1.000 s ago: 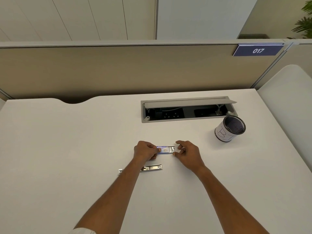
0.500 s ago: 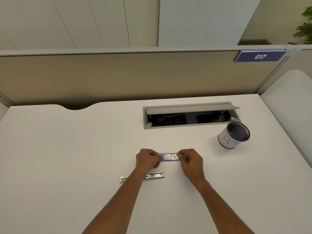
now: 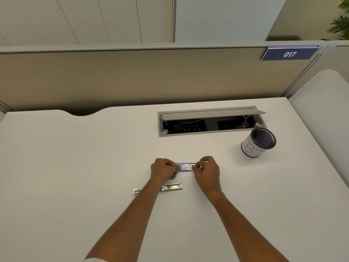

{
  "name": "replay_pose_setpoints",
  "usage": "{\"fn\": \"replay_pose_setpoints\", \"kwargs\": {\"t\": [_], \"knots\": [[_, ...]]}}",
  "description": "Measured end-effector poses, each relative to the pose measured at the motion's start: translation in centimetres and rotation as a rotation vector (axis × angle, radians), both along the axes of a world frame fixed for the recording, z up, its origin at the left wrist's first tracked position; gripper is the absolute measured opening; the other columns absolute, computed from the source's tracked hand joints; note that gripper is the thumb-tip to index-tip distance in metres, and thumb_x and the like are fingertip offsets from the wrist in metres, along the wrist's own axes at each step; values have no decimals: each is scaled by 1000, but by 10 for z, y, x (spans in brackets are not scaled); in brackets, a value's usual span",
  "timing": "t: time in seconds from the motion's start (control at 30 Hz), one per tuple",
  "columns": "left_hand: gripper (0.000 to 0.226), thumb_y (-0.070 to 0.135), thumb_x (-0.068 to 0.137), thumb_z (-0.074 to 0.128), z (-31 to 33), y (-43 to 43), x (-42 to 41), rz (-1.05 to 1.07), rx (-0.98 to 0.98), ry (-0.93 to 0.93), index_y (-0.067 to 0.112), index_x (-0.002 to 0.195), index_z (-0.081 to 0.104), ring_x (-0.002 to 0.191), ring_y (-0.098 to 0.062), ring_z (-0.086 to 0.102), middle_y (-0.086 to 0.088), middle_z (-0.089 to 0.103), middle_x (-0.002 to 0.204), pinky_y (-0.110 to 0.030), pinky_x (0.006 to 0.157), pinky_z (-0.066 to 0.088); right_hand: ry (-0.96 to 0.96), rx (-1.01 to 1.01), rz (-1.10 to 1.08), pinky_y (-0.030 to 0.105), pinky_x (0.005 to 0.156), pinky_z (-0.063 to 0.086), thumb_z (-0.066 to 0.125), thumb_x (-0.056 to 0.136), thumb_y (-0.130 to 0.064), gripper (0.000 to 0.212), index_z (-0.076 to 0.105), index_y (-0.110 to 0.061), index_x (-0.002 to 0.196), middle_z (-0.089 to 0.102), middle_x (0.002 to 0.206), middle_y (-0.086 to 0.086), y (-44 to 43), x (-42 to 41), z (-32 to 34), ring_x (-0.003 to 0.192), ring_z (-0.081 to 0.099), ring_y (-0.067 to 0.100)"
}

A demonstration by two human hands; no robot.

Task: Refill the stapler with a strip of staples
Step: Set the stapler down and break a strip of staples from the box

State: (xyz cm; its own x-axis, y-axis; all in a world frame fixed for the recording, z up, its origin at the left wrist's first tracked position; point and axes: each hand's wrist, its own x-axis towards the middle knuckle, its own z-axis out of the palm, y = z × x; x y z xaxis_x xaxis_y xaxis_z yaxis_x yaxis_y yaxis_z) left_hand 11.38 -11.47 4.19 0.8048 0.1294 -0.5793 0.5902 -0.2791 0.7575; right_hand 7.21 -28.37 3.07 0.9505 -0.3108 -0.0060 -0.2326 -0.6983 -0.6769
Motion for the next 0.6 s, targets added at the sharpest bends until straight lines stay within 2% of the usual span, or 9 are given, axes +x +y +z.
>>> {"fn": "replay_pose_setpoints", "kwargs": {"t": [0.17, 0.3, 0.37, 0.47, 0.6], "knots": [[17, 10, 76, 91, 1, 0, 0, -3, -3, 0, -1, 82, 79, 41, -14, 60, -10, 71, 59, -18, 46, 56, -8, -11, -11, 14, 69, 40, 67, 90, -11, 13, 73, -2, 83, 61, 106, 4, 3, -1, 1, 79, 57, 15], [17, 11, 77, 90, 1, 1, 0, -16, 2, 0, 0, 84, 79, 47, -17, 63, -11, 73, 63, -19, 51, 60, -46, 53, 0, 27, 78, 55, 70, 89, -11, 12, 76, -1, 87, 63, 112, 9, 1, -1, 3, 91, 64, 22], [16, 11, 77, 90, 2, 1, 0, -17, 2, -2, 1, 84, 79, 47, -17, 63, -11, 73, 64, -18, 49, 58, -79, 105, -19, 27, 78, 55, 72, 86, -9, 9, 77, -2, 85, 65, 110, 9, -1, 0, 5, 94, 65, 23], [16, 11, 78, 89, 2, 1, 0, -20, 0, -1, 0, 84, 79, 49, -19, 63, -14, 74, 67, -19, 51, 59, -126, 225, -56, 20, 72, 53, 77, 84, -11, 3, 77, -8, 84, 67, 102, 4, -2, 0, 10, 93, 67, 21], [16, 11, 77, 89, 1, 1, -1, -23, 9, -1, 0, 84, 79, 45, -16, 61, -13, 73, 66, -16, 48, 56, -185, 313, -89, 28, 70, 58, 80, 83, -17, 6, 75, -19, 82, 68, 98, -2, -4, -4, 19, 89, 68, 15]]}}
